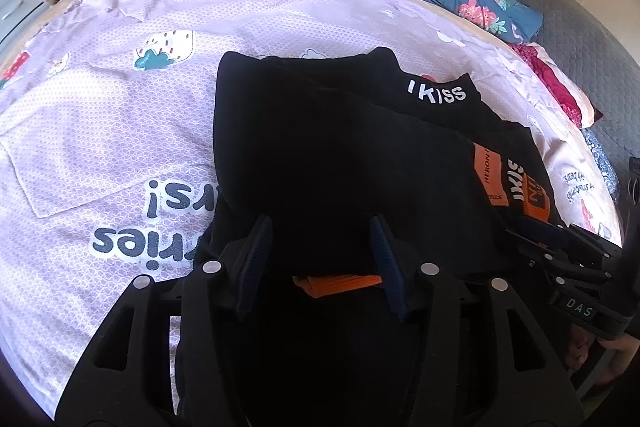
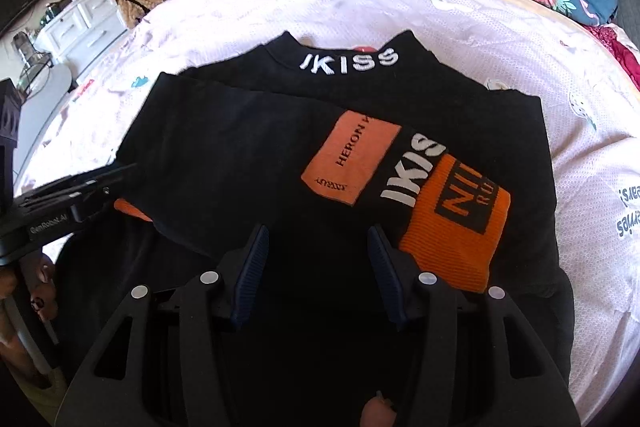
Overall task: Fold small clothes
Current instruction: 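Open both tools and lift them off the folded shirt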
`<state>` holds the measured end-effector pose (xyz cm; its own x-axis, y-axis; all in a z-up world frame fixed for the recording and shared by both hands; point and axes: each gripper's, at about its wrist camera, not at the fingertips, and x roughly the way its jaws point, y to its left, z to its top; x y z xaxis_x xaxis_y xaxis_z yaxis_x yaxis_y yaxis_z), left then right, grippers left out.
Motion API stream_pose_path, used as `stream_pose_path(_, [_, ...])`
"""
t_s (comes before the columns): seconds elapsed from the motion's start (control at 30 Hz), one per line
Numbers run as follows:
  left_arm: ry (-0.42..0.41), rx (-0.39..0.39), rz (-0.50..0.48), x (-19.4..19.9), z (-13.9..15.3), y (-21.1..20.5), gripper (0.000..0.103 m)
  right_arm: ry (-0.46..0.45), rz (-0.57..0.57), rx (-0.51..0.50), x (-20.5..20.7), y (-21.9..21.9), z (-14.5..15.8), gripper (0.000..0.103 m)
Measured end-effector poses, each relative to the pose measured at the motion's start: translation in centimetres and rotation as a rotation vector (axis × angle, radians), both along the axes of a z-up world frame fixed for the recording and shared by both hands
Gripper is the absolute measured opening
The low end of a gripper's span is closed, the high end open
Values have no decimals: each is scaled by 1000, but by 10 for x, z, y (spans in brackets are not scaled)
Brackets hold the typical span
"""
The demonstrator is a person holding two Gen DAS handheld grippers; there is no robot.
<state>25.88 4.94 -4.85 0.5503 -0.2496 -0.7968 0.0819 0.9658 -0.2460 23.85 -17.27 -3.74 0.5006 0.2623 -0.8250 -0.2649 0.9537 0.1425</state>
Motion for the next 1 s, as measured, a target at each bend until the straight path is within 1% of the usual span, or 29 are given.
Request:
stream_pose_path(0.03, [0,-5,-1,0,1,0,46,-9,1,13,-1,-1,3,55])
stream_pose_path(0.1, [-3,-14,-3,-1,2,1,49,-31,2,26,-3,-2,10,63])
stream_pose_path(0.2, [-8,-15,-6,-3,5,1,52,-57,-9,17,-4,-3,16,65])
stream_pose_path(0.27, [-11,-16,-6,-3,6,1,55,-58,-21,25,-3,-7,17,76])
stream_pose_path(0.3, [-12,-19,-6,-4,7,1,58,-59,-28,25,-3,-8,17,79])
stream_pose_path(0.37, [-12,-23,-10,-4,8,0,64,-62,-42,25,-2,-10,18,82])
stream_pose_path(0.5, [-22,-10,-16,-6,11,-4,72,-85,-70,42,-2,-16,23,95])
stream_pose_path(0.57, [-26,-14,-11,-7,14,-3,80,-95,-85,48,-2,-19,26,96])
stream_pose_path(0.63, [-28,-31,1,-8,17,0,94,-104,-100,55,-2,-23,29,96])
stream_pose_path(0.7, [-35,-54,14,-9,21,3,94,-108,-106,63,-2,-25,30,97])
stream_pose_path(0.83, [-54,-26,27,-11,27,2,94,-119,-114,72,-3,-28,34,97])
stream_pose_path(1.0, [-71,-17,37,-15,34,4,94,-137,-113,80,-5,-27,39,97])
